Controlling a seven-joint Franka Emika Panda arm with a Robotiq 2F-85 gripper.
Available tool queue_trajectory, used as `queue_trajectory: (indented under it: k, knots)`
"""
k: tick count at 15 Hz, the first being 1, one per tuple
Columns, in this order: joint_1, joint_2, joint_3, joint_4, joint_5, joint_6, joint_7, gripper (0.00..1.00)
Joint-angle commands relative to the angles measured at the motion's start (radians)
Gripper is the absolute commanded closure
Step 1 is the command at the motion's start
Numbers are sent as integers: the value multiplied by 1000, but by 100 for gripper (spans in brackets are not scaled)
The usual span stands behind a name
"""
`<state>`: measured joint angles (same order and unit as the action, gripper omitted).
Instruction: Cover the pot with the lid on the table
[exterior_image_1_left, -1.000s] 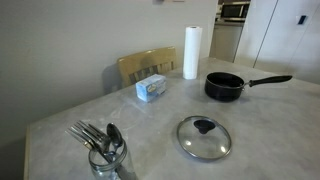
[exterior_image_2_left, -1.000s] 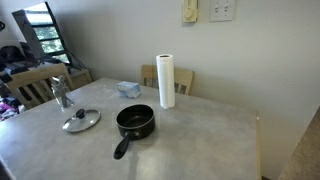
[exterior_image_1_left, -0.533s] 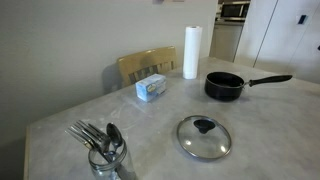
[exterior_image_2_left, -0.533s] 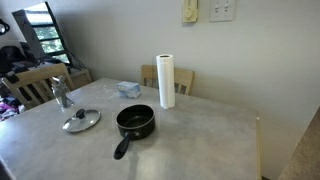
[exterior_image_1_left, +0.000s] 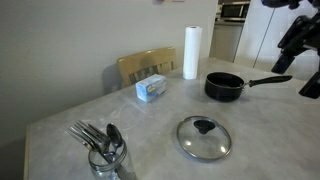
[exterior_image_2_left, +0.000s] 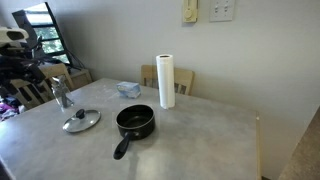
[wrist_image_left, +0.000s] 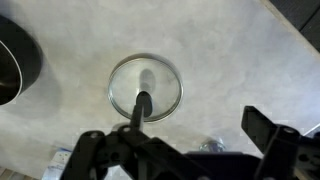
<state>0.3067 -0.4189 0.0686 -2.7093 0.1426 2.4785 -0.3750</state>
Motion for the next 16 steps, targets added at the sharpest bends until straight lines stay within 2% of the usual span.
queue_trajectory:
  k: [1, 3, 8, 14, 15, 16]
  knots:
    - [4, 5, -3, 3, -2, -2, -1, 0]
    - [0, 14, 10, -19, -35, 50, -13, 0]
    - [-28, 169, 26, 15, -167, 174, -10, 0]
    - [-28, 416, 41, 107, -185, 300, -13, 0]
    - [-31, 431, 48, 127, -184, 292, -15, 0]
    - [-34, 351, 55, 66, -167, 274, -2, 0]
